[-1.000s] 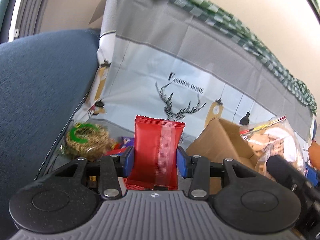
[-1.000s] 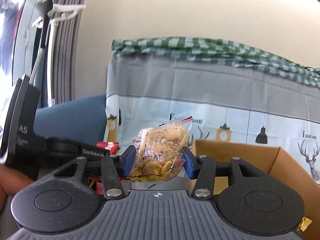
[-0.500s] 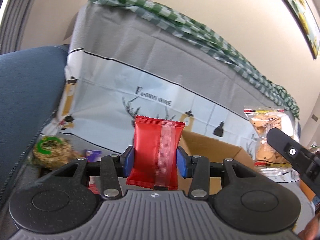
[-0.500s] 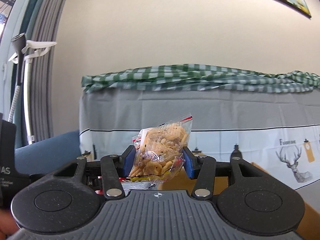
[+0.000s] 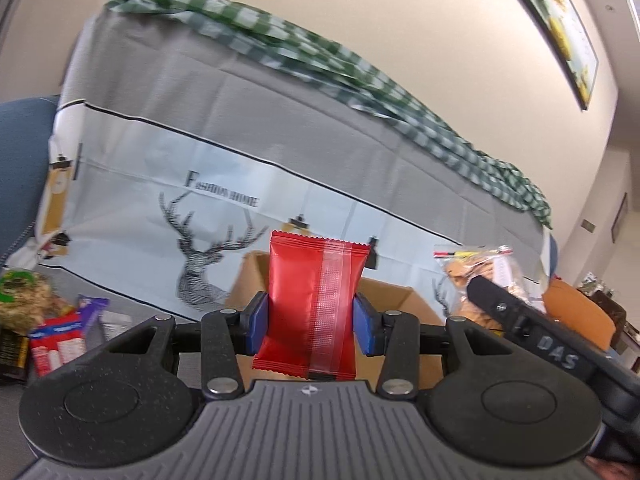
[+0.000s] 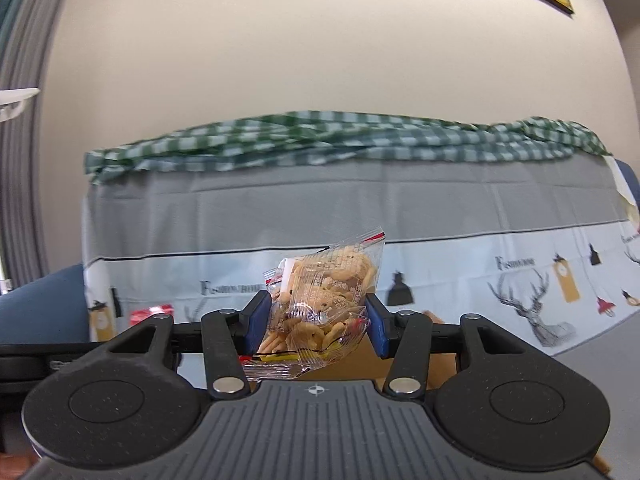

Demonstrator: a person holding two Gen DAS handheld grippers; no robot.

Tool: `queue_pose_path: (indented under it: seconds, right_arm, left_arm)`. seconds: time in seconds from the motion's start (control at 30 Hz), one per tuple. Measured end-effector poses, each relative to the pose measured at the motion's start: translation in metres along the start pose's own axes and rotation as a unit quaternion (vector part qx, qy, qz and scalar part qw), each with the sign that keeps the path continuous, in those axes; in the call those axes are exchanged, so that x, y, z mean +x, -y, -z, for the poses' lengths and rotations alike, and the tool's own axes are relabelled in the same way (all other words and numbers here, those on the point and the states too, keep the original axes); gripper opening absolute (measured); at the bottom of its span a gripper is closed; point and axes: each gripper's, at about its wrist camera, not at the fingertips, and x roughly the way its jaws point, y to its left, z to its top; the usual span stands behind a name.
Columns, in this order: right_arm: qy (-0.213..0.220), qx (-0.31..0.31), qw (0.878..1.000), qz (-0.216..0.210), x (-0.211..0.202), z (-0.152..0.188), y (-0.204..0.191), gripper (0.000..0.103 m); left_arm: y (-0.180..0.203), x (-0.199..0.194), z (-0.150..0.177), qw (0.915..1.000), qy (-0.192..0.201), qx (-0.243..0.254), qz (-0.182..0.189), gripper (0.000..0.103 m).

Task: Organize snacks
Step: 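Carry the cracker bag and red pack over the open cardboard box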

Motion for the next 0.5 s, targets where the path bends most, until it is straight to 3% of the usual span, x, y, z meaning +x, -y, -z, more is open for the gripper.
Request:
queue_pose_path:
  seconds: [0.33,0.5]
  right_arm:
    - [-0.02,-0.013,0.998,0.064,0.013,0.007,0.048,0.052]
    - [-0.022,-0.021,0.997,0.076,0.011,0.01,0.06,0.052]
  left_arm:
    - [0.038,0.01,0.011,0.9991,-0.006,0.004,0.041,0.048]
    - [0.054,0.014,0.017,0.9983,-0.01,0.017,0.055,0.048]
